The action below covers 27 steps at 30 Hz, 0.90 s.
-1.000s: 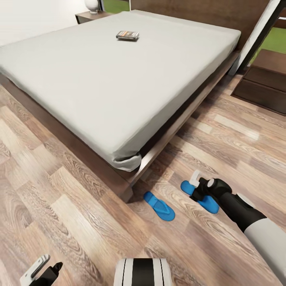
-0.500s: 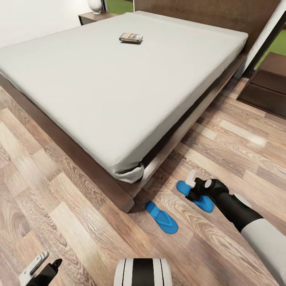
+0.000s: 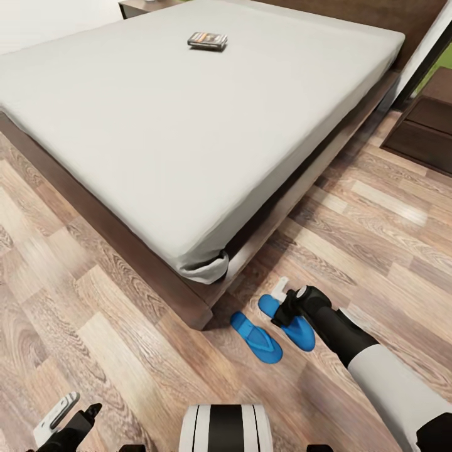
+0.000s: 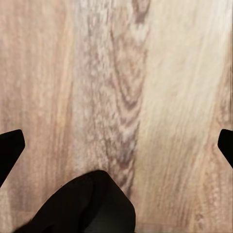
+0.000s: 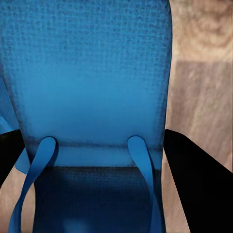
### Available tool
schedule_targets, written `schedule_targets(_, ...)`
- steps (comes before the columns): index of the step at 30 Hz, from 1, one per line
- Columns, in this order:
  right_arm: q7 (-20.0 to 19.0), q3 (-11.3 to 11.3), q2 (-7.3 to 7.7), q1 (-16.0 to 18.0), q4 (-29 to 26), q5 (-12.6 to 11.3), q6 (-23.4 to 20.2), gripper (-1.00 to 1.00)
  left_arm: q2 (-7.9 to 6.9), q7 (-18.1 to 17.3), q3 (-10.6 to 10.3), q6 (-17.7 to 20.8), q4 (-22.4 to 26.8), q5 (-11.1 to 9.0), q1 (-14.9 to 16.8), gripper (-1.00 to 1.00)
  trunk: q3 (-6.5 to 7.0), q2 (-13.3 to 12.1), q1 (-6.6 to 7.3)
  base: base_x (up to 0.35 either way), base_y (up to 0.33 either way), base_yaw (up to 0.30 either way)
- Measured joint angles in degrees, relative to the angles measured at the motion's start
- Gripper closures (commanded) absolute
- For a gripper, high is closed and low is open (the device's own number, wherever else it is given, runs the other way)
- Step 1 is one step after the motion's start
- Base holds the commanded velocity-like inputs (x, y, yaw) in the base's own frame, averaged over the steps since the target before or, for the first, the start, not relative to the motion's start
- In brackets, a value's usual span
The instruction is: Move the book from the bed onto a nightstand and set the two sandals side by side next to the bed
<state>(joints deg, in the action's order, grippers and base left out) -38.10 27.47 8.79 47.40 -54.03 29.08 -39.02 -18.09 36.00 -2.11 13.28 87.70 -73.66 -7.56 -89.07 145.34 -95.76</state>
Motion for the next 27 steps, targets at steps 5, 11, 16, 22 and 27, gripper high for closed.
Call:
schedule_targets(5,0.56,-0.13,0.11,0.00,-0.39,0.08,0.50,1.00,0.02,0.13,-0.14,0.01,0.98,0.14,0.01,-1.00,-0.44,0.02,-0.05,0.000,0.000,0.067)
schedule_targets(11,2.95,-0.17,0.41,0.03,-0.58,0.11,0.72,1.00,0.03,0.15,-0.06,0.05,1.37,0.02,0.01,-1.00,-1.77,0.10,-0.21,0.000,0.000,0.006)
schedule_targets(16,3.22,-0.21,0.68,1.23,-0.58,0.42,0.76,1.00,-0.28,0.18,0.00,0.15,2.38,0.01,-0.04,-1.00,-2.87,0.17,-0.34,0.000,0.000,0.001)
schedule_targets(22,3.18,-0.25,0.76,3.15,-0.54,0.39,0.65,1.00,-1.19,0.41,3.17,7.90,4.06,0.13,1.47,-1.00,-4.20,0.25,-0.49,0.000,0.000,0.000)
schedule_targets(27,3.15,-0.26,0.74,3.59,-0.42,0.38,0.68,1.00,-1.23,0.32,9.10,18.64,4.36,0.21,7.52,-1.00,-5.31,0.32,-0.62,0.000,0.000,0.000)
